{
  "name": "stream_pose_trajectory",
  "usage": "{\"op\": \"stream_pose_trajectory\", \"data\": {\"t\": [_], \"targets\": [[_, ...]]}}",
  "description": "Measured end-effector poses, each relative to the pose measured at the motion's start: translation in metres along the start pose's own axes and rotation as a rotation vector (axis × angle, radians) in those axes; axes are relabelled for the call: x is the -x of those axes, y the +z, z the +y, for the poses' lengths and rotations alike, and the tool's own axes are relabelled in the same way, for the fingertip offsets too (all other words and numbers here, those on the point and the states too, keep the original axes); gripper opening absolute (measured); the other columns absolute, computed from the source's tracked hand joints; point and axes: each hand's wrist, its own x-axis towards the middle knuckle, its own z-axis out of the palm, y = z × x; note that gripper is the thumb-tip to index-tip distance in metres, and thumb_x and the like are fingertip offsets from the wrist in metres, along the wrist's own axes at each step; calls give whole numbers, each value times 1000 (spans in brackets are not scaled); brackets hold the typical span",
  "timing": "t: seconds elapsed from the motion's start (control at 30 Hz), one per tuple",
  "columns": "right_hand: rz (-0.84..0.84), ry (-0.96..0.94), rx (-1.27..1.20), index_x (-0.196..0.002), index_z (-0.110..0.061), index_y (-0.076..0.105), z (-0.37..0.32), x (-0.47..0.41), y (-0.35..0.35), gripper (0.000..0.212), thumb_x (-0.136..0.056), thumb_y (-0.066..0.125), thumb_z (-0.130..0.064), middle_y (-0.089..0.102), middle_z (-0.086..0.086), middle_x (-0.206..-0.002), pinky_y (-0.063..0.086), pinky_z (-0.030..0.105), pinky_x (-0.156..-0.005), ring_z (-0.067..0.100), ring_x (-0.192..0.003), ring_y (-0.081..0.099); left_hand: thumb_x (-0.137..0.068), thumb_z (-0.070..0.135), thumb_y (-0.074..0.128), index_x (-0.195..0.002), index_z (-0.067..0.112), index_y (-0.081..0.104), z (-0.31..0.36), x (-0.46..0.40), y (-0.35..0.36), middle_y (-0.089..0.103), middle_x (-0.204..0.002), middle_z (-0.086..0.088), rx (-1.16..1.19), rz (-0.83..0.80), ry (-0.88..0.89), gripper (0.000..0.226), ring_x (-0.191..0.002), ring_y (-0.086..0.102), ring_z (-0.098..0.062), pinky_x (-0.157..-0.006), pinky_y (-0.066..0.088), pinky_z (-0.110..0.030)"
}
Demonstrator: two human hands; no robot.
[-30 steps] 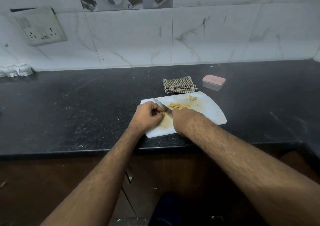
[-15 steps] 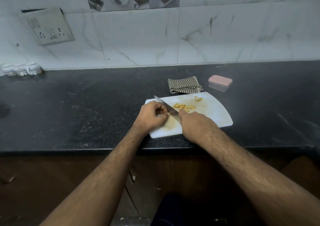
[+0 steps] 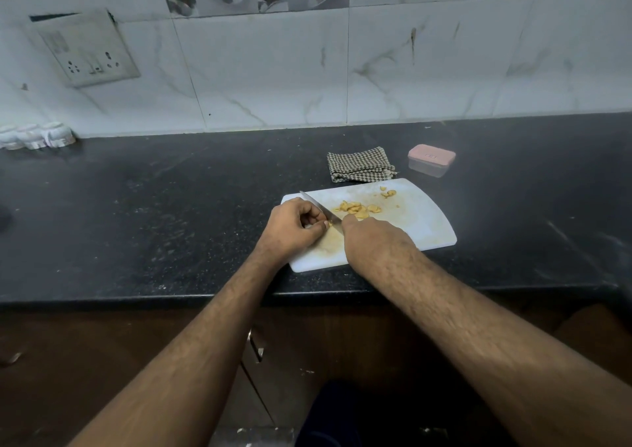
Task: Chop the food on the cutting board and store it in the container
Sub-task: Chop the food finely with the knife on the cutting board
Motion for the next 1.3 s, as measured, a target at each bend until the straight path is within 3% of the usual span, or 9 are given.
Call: {"op": "stream_pose_trajectory", "data": {"t": [0.07,0.2,0.3,0.6,0.73,0.83,0.9,1.1,1.3], "targets": [[-20,2,1,-143,-16,36,0,-1,-3,50,-95,50,-8,53,10,-130,44,41,-77,29,-116,54,-85,15,78,-82,16,76,1,1,-1,74,-79,5,-1,-6,0,4,-76,66,-10,-65,49,-13],[17,-36,7,-143,-16,35,8,2,0,48,-96,45,-6,57,11,-124,45,39,-75,25,-95,49,-87,11,74,-83,17,77,1,1,-2,73,-78,9,-4,-8,-1,8,-70,62,0,-63,45,-7],[38,-44,6,-144,-17,33,12,4,2,50,-97,46,-7,58,11,-120,47,38,-76,24,-93,49,-87,12,74,-84,18,78,1,1,-3,74,-76,7,12,-13,-9,8,-68,62,0,-64,49,-13],[52,-57,10,-142,-21,33,13,-1,4,45,-100,50,-15,43,2,-83,51,37,-73,21,-87,53,-86,12,78,-81,14,76,2,1,-4,73,-70,4,47,-3,-36,6,-57,59,2,-60,49,-13],[41,-61,20,-142,-19,34,11,-2,4,44,-100,48,-13,49,3,-89,51,38,-76,21,-89,52,-87,12,78,-79,13,76,1,1,-3,72,-69,3,48,2,-27,8,-56,59,2,-60,51,-15],[-10,-47,23,-144,-17,33,6,-3,2,50,-97,48,-8,56,10,-121,48,40,-79,26,-99,52,-87,12,78,-79,14,76,0,2,-3,72,-68,4,49,1,-27,8,-56,58,3,-59,49,-13],[-38,-35,20,-144,-16,33,3,-6,-1,52,-96,48,-7,54,11,-129,46,41,-80,29,-111,54,-87,12,78,-79,15,76,0,2,-3,73,-69,4,43,2,-26,8,-56,58,3,-59,48,-12],[6,-71,-13,-139,-17,37,16,-10,5,43,-98,45,-9,49,5,-96,51,41,-81,25,-92,53,-87,13,77,-79,17,76,0,1,-2,72,-68,6,37,-1,-21,9,-57,59,3,-59,47,-11],[81,-100,-102,-136,-17,38,27,-10,13,31,-106,39,-22,53,5,-93,50,39,-74,23,-88,57,-87,15,76,-80,17,75,-4,-1,-2,71,-69,7,43,-7,-17,7,-59,58,3,-60,47,-12]]}}
